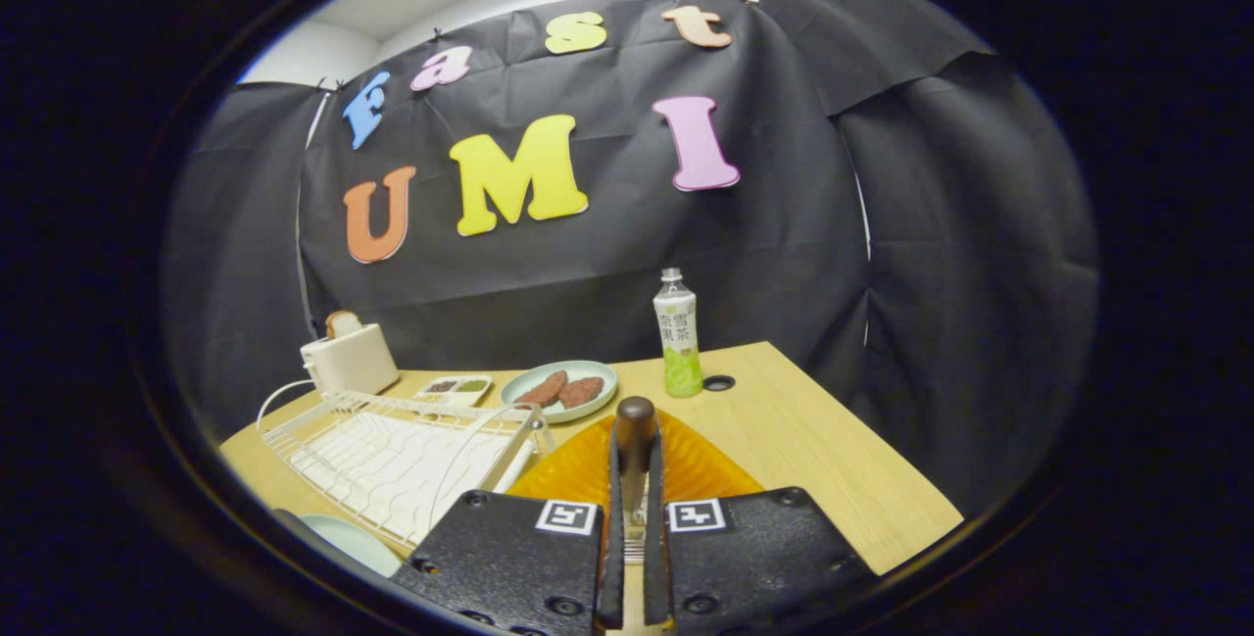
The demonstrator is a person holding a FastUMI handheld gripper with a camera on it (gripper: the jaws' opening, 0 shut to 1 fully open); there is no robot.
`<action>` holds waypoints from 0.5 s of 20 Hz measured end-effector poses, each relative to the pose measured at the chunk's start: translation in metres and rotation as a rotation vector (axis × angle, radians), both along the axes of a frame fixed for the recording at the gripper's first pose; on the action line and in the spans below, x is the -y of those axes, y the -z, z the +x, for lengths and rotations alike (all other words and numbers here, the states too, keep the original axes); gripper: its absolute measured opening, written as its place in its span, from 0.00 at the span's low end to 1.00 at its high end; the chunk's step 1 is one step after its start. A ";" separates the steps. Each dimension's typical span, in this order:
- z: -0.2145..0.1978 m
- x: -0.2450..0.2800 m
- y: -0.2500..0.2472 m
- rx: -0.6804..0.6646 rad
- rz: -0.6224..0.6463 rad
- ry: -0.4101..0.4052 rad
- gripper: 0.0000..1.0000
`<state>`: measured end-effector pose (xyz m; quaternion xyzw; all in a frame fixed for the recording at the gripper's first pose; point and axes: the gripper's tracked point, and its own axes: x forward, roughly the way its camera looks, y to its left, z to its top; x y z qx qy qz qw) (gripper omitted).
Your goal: Take the plate from the dish rack, then take the spoon from the basket and place it into the plate.
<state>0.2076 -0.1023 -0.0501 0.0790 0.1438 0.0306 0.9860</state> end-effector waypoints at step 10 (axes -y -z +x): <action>-0.032 0.004 -0.101 0.151 -0.044 0.063 0.12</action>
